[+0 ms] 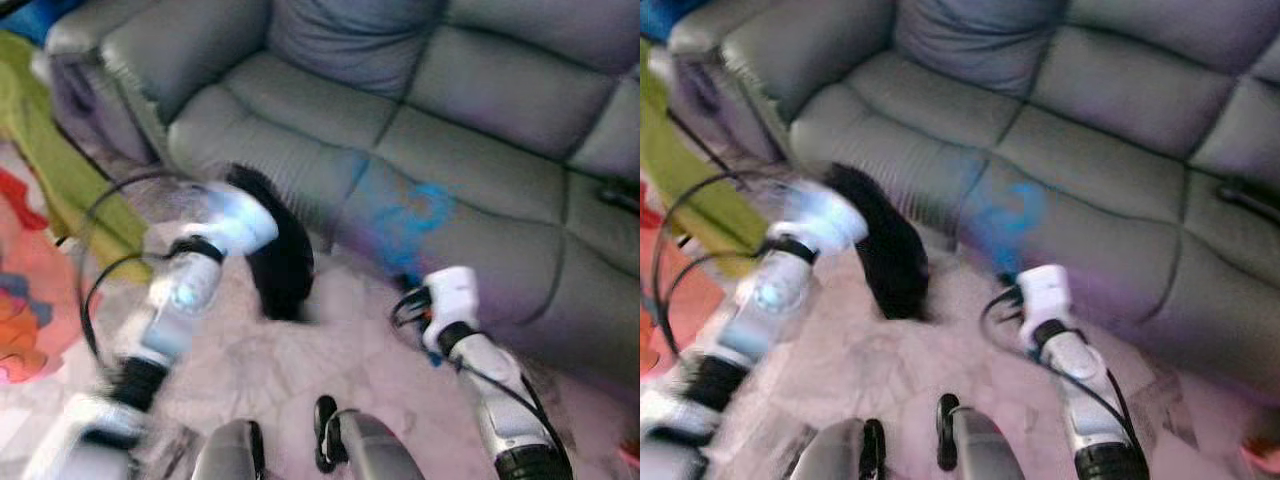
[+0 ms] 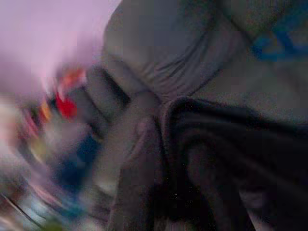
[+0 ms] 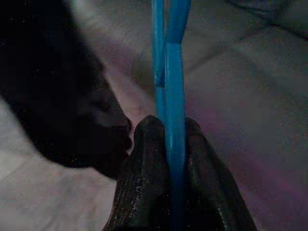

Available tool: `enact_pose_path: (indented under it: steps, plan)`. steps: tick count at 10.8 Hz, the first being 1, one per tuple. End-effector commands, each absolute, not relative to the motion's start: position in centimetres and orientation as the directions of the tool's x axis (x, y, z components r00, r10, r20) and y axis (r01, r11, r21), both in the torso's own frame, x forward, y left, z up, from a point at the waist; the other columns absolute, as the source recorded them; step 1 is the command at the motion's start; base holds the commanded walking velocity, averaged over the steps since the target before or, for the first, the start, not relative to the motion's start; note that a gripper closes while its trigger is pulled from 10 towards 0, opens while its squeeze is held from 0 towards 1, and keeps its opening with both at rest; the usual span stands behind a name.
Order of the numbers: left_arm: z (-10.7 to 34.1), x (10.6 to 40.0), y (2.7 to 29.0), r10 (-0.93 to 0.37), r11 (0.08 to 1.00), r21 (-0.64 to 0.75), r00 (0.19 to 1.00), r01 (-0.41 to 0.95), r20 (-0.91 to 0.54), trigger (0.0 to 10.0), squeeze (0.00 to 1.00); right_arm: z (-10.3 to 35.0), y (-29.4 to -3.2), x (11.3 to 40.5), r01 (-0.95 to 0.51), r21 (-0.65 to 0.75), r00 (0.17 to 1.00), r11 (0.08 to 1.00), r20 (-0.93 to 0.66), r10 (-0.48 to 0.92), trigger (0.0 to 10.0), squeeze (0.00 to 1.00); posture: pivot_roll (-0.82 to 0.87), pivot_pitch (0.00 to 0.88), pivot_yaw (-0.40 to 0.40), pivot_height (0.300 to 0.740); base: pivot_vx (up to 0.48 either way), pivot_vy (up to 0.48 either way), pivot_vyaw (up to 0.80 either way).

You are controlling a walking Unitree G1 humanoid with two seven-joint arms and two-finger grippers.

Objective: Hang hanger

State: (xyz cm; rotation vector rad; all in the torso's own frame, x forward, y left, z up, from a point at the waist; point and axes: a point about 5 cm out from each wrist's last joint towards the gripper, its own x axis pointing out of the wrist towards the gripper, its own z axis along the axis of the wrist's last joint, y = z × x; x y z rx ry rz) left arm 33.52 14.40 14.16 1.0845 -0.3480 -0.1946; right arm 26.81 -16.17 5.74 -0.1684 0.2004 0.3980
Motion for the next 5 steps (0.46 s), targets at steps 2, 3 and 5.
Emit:
enact_pose_path:
  steps: [2, 3, 5]
  plan:
    - [15.7, 34.7, 16.5, -0.209, 0.497, 0.861, 0.949, -0.105, 0.236, 10.0, 0.00, 5.1, -16.6, 26.2, -0.476, -0.201, 0.863, 0.856, -0.294, 0.411, 10.0, 0.00, -0.07, 0.232, -0.029, 0.740, 0.000, 0.000, 0.00]
    - [16.1, 35.0, 16.9, -0.172, 0.538, 0.835, 0.954, -0.119, 0.247, 10.0, 0.00, 5.3, -16.4, 26.1, -0.501, -0.190, 0.849, 0.844, -0.297, 0.437, 10.0, 0.00, -0.07, 0.232, -0.028, 0.740, 0.000, 0.000, 0.00]
    - [16.6, 35.8, 17.9, -0.038, 0.534, 0.806, 0.945, -0.255, 0.325, 10.0, 0.00, 5.8, -15.9, 25.4, -0.644, -0.217, 0.754, 0.734, -0.344, 0.560, 10.0, 0.00, -0.08, 0.237, -0.025, 0.740, 0.000, 0.000, 0.00]
